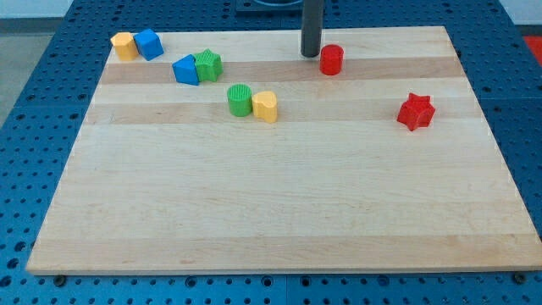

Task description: Place the red circle to the left side of the red star

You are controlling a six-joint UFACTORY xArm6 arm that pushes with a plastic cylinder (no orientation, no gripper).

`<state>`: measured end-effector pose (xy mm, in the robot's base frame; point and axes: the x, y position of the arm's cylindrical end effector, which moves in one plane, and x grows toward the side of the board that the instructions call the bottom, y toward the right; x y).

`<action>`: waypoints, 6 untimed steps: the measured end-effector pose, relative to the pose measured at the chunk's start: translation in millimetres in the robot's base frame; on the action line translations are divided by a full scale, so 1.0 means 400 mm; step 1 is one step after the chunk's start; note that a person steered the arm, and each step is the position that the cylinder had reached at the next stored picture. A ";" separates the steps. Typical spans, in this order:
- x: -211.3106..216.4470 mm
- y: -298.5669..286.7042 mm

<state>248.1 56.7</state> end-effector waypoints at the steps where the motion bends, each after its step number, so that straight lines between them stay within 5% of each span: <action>1: 0.022 0.047; 6: 0.255 0.188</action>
